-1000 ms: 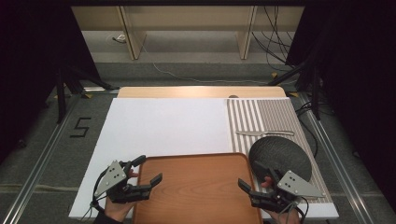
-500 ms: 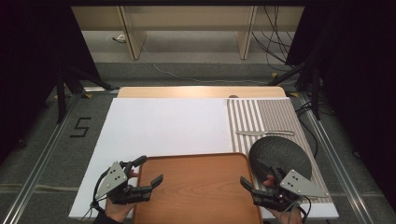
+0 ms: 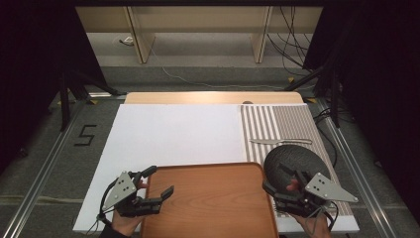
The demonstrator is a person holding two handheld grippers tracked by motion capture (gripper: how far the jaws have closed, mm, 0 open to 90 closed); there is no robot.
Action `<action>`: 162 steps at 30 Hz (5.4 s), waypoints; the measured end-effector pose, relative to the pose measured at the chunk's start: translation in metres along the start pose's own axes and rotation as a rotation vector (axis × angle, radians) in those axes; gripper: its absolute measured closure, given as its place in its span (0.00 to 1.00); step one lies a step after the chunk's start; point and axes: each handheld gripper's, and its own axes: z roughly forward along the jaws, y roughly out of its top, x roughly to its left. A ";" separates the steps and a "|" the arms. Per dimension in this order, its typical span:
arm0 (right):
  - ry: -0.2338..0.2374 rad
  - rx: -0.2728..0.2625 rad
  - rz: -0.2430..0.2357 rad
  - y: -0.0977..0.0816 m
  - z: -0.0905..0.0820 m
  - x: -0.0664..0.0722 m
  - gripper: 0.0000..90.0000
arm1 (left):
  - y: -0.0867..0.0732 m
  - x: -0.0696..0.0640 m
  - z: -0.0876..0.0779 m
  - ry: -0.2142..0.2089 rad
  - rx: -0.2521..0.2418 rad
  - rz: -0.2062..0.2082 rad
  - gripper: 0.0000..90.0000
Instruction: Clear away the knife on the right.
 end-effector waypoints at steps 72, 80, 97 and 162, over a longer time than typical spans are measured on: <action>-0.142 0.902 -0.198 0.030 0.121 -0.200 0.29 | 0.001 0.000 0.004 -0.056 0.012 -0.008 0.18; -0.146 0.991 -0.172 0.021 0.138 -0.211 0.29 | 0.001 0.000 0.004 -0.060 0.012 -0.011 0.18; -0.138 1.059 -0.172 0.016 0.149 -0.225 0.33 | 0.002 -0.001 0.004 -0.077 0.010 -0.023 0.18; -0.029 1.269 -0.268 0.003 0.177 -0.228 0.78 | 0.002 -0.003 0.006 -0.076 0.011 -0.011 0.19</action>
